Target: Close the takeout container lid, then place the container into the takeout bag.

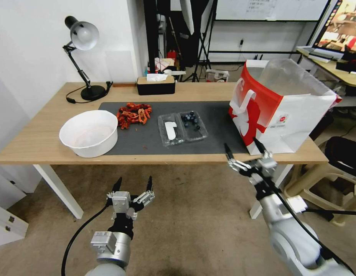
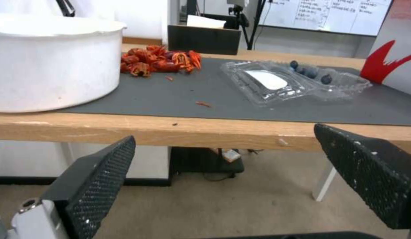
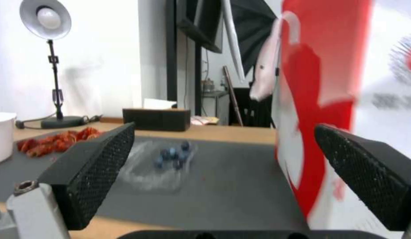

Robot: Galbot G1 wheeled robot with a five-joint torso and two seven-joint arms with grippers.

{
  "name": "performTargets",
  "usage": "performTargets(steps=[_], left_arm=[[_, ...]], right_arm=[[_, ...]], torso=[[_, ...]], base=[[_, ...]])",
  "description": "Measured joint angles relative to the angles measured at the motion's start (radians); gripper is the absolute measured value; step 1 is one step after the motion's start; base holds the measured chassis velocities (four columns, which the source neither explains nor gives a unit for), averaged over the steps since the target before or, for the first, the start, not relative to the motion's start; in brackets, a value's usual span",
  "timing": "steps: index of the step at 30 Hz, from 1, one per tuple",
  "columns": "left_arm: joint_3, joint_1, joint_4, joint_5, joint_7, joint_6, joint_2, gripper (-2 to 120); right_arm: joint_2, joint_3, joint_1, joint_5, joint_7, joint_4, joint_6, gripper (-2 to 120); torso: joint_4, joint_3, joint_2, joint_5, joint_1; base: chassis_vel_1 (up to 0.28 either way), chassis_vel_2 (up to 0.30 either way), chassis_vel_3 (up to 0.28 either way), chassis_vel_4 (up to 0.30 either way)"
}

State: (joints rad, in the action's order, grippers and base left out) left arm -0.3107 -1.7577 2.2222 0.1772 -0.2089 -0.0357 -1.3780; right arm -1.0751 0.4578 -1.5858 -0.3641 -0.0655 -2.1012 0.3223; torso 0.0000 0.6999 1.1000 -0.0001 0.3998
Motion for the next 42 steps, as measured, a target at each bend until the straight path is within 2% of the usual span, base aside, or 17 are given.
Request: performTargets(steps=[6, 10, 13, 14, 16, 17, 19, 20, 21, 23, 24, 25, 28, 30, 37, 39, 42], left_arm=[[0.007, 0.007, 0.0, 0.011, 0.0, 0.001, 0.008, 100], [0.021, 0.021, 0.016, 0.103, -0.004, 0.026, 0.027, 100], [0.039, 0.05, 0.044, 0.275, -0.027, 0.058, 0.051, 100], [0.039, 0.05, 0.044, 0.275, -0.027, 0.058, 0.051, 100], [0.053, 0.086, 0.078, 0.414, -0.083, 0.072, 0.067, 100], [0.053, 0.086, 0.078, 0.414, -0.083, 0.072, 0.067, 100], [0.062, 0.124, 0.106, 0.533, -0.128, 0.08, 0.075, 100], [0.062, 0.124, 0.106, 0.533, -0.128, 0.08, 0.075, 100], [0.069, 0.167, 0.135, 0.661, -0.175, 0.087, 0.078, 100], [0.077, 0.227, 0.172, 0.836, -0.242, 0.124, 0.077, 100], [0.088, 0.265, 0.175, 0.901, -0.268, 0.141, 0.077, 100], [0.088, 0.265, 0.175, 0.901, -0.268, 0.141, 0.077, 100], [0.122, 0.324, 0.141, 0.934, -0.285, 0.146, 0.081, 100], [0.161, 0.387, 0.076, 0.975, -0.289, 0.136, 0.079, 100], [0.201, 0.492, -0.026, 1.081, -0.319, 0.109, 0.065, 100], [0.237, 0.575, -0.091, 1.112, -0.335, 0.089, 0.054, 100], [0.272, 0.645, -0.138, 1.128, -0.358, 0.078, 0.04, 100]], right_arm=[[-0.039, 0.026, -0.09, 0.005, 0.029, -0.009, 0.039, 100], [-0.082, 0.027, -0.146, 0.032, 0.035, -0.018, 0.054, 100], [-0.101, 0.009, -0.161, 0.063, 0.035, -0.019, 0.058, 100], [-0.101, 0.009, -0.161, 0.063, 0.035, -0.019, 0.058, 100], [-0.103, -0.01, -0.153, 0.074, 0.034, -0.016, 0.053, 100], [-0.103, -0.01, -0.153, 0.074, 0.034, -0.016, 0.053, 100], [-0.097, -0.024, -0.139, 0.078, 0.032, -0.012, 0.041, 100], [-0.097, -0.024, -0.139, 0.078, 0.032, -0.012, 0.041, 100], [-0.088, -0.035, -0.126, 0.081, 0.03, -0.007, 0.027, 100], [-0.078, -0.046, -0.112, 0.082, 0.028, 0.0, 0.014, 100], [-0.078, -0.046, -0.112, 0.084, 0.028, 0.003, 0.012, 100], [-0.078, -0.046, -0.112, 0.084, 0.028, 0.003, 0.012, 100], [-0.084, -0.043, -0.117, 0.085, 0.025, 0.009, 0.009, 100], [-0.102, -0.039, -0.121, 0.09, 0.022, 0.016, 0.006, 100], [-0.129, -0.042, -0.124, 0.089, 0.014, 0.028, -0.008, 100], [-0.141, -0.042, -0.127, 0.09, 0.013, 0.037, -0.009, 100], [-0.148, -0.04, -0.132, 0.094, 0.013, 0.04, -0.009, 100]], torso=[[-0.0001, 0.0, 0.0, 0.0, 0.0], [0.0002, 0.0, 0.0, -0.0001, 0.0], [0.0, 0.0, 0.0, 0.0, 0.0], [0.0, 0.0, 0.0, 0.0, 0.0], [0.0, 0.0, 0.0, -0.0001, 0.0], [0.0, 0.0, 0.0, -0.0001, 0.0], [0.0, 0.0, 0.0, 0.0001, 0.0], [0.0, 0.0, 0.0, 0.0001, 0.0], [0.0001, 0.0, 0.0, 0.0002, 0.0], [0.0005, 0.0, 0.0, 0.0004, 0.0], [0.0003, 0.0, 0.0, 0.0004, 0.0], [0.0003, 0.0, 0.0, 0.0004, 0.0], [-0.0003, 0.0, 0.0, 0.0, 0.0], [0.0001, 0.0, 0.0, 0.0002, 0.0], [0.0, 0.0, 0.0, 0.0003, 0.0], [-0.0001, 0.0, 0.0, 0.0002, 0.0], [0.0, 0.0, 0.0, 0.0002, 0.0]], base=[[0.0, 0.0, 0.0, 0.0], [0.0, 0.0, 0.0, 0.0], [0.0, 0.0, 0.0, 0.0], [0.0, 0.0, 0.0, 0.0], [0.0, 0.0, 0.0, 0.0], [0.0, 0.0, 0.0, 0.0], [0.0, 0.0, 0.0, 0.0], [0.0, 0.0, 0.0, 0.0], [0.0, 0.0, 0.0, 0.0], [0.0, 0.0, 0.0, 0.0], [0.0, 0.0, 0.0, 0.0], [0.0, 0.0, 0.0, 0.0], [0.0, 0.0, 0.0, 0.0], [0.0, 0.0, 0.0, 0.0], [0.0, 0.0, 0.0, 0.0], [0.0, 0.0, 0.0, 0.0], [0.0, 0.0, 0.0, 0.0]])
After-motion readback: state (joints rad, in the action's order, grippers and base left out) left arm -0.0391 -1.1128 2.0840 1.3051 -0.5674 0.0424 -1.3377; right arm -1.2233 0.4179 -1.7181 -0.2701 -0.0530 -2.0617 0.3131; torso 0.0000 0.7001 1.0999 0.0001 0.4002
